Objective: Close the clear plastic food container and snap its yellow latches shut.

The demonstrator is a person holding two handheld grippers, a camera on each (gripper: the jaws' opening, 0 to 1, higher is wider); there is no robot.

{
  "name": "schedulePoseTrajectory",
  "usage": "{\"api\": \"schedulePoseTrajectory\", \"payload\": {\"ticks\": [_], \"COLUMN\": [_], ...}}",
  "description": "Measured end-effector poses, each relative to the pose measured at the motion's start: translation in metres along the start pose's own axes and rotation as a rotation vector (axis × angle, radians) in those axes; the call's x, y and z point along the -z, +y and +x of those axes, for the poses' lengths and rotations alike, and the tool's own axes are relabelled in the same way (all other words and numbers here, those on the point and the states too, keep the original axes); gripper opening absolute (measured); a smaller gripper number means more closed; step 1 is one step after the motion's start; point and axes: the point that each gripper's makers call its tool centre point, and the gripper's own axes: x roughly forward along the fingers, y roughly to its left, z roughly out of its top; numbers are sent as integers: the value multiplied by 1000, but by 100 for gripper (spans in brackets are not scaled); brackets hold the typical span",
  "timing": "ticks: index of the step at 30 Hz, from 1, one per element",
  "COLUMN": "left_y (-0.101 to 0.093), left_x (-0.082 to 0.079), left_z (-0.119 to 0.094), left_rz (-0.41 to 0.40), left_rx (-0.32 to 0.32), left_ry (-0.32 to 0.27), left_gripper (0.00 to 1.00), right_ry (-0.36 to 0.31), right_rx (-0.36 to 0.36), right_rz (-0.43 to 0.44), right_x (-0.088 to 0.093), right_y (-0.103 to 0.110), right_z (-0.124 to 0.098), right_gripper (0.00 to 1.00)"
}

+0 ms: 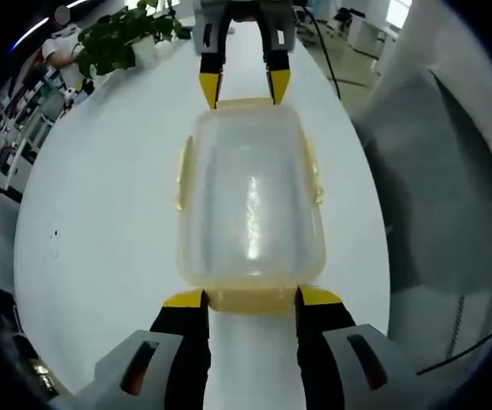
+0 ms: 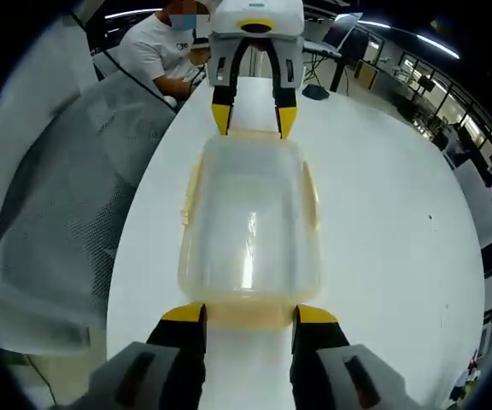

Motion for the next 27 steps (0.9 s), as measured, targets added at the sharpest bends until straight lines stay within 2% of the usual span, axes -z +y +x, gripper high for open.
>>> {"api": "schedulePoseTrajectory", "payload": {"ticks": [12, 14, 18, 21, 24, 26, 27], "left_y": [1, 2, 0, 0, 1, 2, 1], "left_x": [2, 2, 4, 7, 9, 8, 3], "left_z": [0, -2, -4, -7, -10, -13, -15], "left_rz": [-11, 17, -7, -31, -54, -87, -113], "left_rx": [3, -13, -3, -7, -13, -16, -8], "left_ry": [-16, -31, -35, -39, -43, -66, -101], "left_gripper": [37, 38, 49, 51, 50, 49, 49], "right_ry": [21, 23, 23, 17, 7, -13, -35], "right_rx": [-4, -3, 1, 1, 4, -1, -2], "right_rz": [3, 7, 54, 53, 83, 128, 159], "right_x": [0, 0, 0, 0, 1, -1, -4], "right_y": [-1, -1, -2, -1, -3, -2, -2], "right_z": [1, 1, -1, -7, -11, -13, -15], "right_gripper": [37, 37, 49, 44, 46, 44, 43]}}
